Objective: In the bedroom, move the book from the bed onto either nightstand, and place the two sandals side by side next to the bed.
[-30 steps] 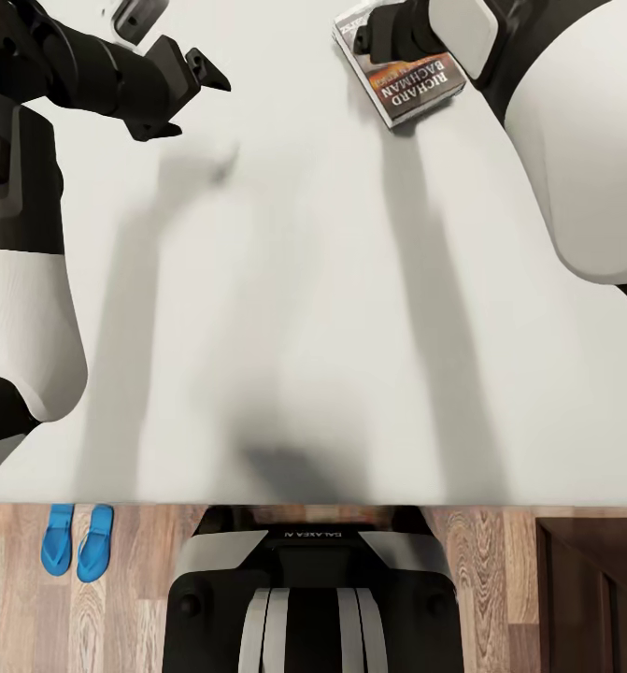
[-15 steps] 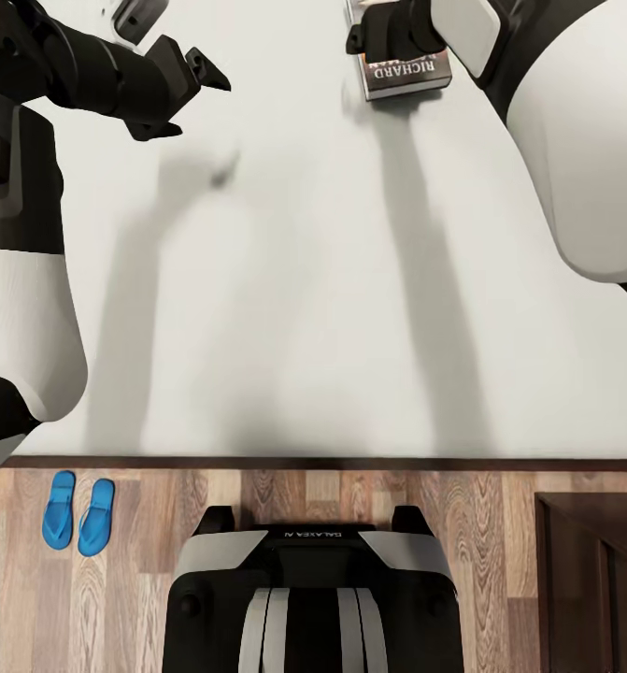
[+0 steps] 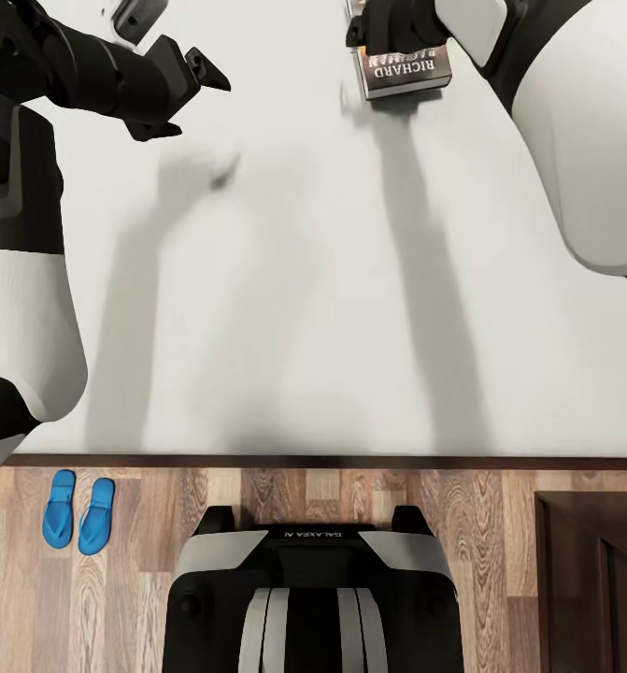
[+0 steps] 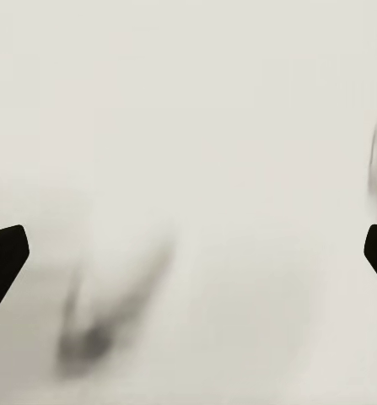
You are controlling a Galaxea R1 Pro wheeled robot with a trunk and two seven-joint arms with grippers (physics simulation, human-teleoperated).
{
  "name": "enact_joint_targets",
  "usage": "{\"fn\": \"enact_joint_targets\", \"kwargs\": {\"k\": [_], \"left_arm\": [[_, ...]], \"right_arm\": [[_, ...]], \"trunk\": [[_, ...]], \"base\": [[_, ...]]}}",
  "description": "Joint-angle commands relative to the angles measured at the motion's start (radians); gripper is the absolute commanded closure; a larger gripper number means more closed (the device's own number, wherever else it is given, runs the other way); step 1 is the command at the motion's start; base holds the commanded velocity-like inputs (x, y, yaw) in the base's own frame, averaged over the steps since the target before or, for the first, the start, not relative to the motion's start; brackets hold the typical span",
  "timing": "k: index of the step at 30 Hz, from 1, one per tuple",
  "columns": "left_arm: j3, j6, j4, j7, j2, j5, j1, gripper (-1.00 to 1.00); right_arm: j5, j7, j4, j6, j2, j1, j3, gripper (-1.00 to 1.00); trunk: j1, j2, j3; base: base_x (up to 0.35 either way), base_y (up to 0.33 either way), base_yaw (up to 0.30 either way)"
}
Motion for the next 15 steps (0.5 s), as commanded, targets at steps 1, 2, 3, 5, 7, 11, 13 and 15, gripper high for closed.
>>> {"fn": "enact_joint_targets", "kwargs": {"k": [1,2,3,5,7,11,13,15], "left_arm": [[-0.002,0.001,-0.001,0.010,0.001,0.009,-0.001,-1.00],[-0.002,0.001,-0.001,0.010,0.001,0.009,-0.001,-1.00],[-0.002,0.001,-0.001,0.010,0.001,0.009,-0.001,-1.00],[-0.002,0.001,-0.001,0.010,0.001,0.009,-0.001,-1.00],[-0.002,0.001,-0.001,0.010,0.001,0.009,-0.001,-1.00],[-0.003,0.001,-0.001,0.010,0.002,0.009,-0.001,-1.00],[-0.003,0.001,-0.001,0.010,0.002,0.009,-0.001,-1.00],[-0.003,0.001,-0.001,0.010,0.002,0.009,-0.001,-1.00]], "right_arm": [[-0.002,0.003,-0.001,0.005,0.000,0.000,0.008,-1.00],[-0.002,0.001,-0.001,0.005,-0.001,-0.004,0.008,-1.00],[-0.002,0.001,-0.001,0.005,-0.001,-0.004,0.008,-1.00],[-0.002,-0.001,-0.002,0.005,-0.001,-0.013,0.008,-1.00],[-0.002,-0.004,-0.002,0.005,-0.002,-0.024,0.008,-1.00],[-0.002,-0.005,-0.002,0.004,-0.002,-0.043,0.009,-1.00],[-0.001,-0.006,-0.002,0.004,-0.002,-0.047,0.009,-1.00],[-0.001,-0.006,-0.002,0.004,-0.002,-0.051,0.009,-1.00]], "trunk": [[0.000,0.000,0.000],[0.000,0.000,0.000],[0.000,0.000,0.000],[0.000,0.000,0.000],[0.000,0.000,0.000],[0.000,0.000,0.000],[0.000,0.000,0.000],[0.000,0.000,0.000]], "base": [[-0.003,0.000,0.000],[-0.002,0.000,0.000],[-0.002,0.000,0.000],[-0.002,0.000,0.000],[-0.001,0.000,0.000],[0.000,0.000,0.000],[0.000,0.000,0.000],[0.000,0.000,0.000]]}}
